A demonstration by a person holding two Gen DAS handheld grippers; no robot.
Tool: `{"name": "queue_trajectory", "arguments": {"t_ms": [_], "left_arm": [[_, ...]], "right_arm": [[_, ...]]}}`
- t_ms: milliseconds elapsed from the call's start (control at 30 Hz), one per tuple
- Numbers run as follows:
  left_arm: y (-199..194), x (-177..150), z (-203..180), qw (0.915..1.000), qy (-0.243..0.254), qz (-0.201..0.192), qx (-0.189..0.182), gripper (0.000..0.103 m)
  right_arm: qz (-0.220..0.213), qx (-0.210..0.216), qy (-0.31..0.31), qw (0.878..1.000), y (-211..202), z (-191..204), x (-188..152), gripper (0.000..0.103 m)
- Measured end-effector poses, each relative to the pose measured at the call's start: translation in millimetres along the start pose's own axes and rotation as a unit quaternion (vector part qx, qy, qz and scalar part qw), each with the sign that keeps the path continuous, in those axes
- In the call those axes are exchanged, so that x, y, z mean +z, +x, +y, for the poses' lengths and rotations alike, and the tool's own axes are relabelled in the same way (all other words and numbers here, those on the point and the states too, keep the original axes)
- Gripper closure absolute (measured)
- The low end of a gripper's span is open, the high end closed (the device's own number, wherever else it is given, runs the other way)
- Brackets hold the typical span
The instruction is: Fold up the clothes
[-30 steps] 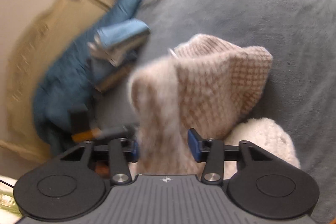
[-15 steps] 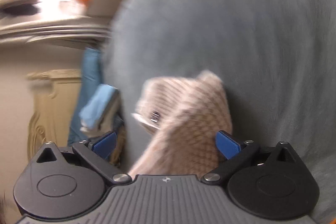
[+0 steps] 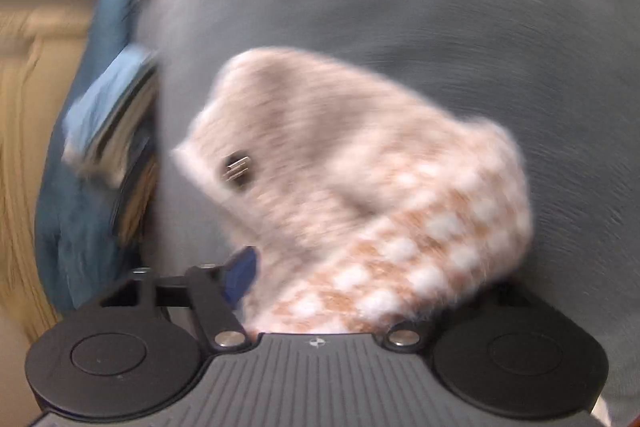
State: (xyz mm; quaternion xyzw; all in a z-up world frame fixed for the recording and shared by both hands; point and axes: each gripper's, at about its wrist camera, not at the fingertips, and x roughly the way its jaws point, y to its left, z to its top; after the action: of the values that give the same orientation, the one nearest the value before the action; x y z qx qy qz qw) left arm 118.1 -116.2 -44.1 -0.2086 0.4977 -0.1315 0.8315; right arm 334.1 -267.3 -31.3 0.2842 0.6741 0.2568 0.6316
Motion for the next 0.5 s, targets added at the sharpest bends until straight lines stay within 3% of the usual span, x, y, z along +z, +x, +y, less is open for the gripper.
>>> {"name": "queue_trajectory", "arguments": {"t_ms": [133,267,367,500], "left_arm": [[-17.9,-8.9,8.2,0.9989,-0.029,-0.031,-0.019,0.051],[-42.8,-16.9,20.8,0.9957,-0.059,-0.065,-0.027,0.051],[-68.3,-24.5,31.8,0.9915,-0.081,-0.099,-0.025,0.051],[-99.7,-34.6,48.5,0.9831,-0.112,-0.144,-0.013,0.051]], "right_arm": [[0.030,0.038,-0.112,0.993,12.1,77.8,-9.9,0.053],[0.095,0.085,-0.216,0.968,37.5,163.0,-34.4,0.053],[0.156,0.120,-0.285,0.938,57.7,225.7,-63.8,0.053],[0.223,0.162,-0.383,0.882,80.8,301.3,-110.6,0.053]]}}
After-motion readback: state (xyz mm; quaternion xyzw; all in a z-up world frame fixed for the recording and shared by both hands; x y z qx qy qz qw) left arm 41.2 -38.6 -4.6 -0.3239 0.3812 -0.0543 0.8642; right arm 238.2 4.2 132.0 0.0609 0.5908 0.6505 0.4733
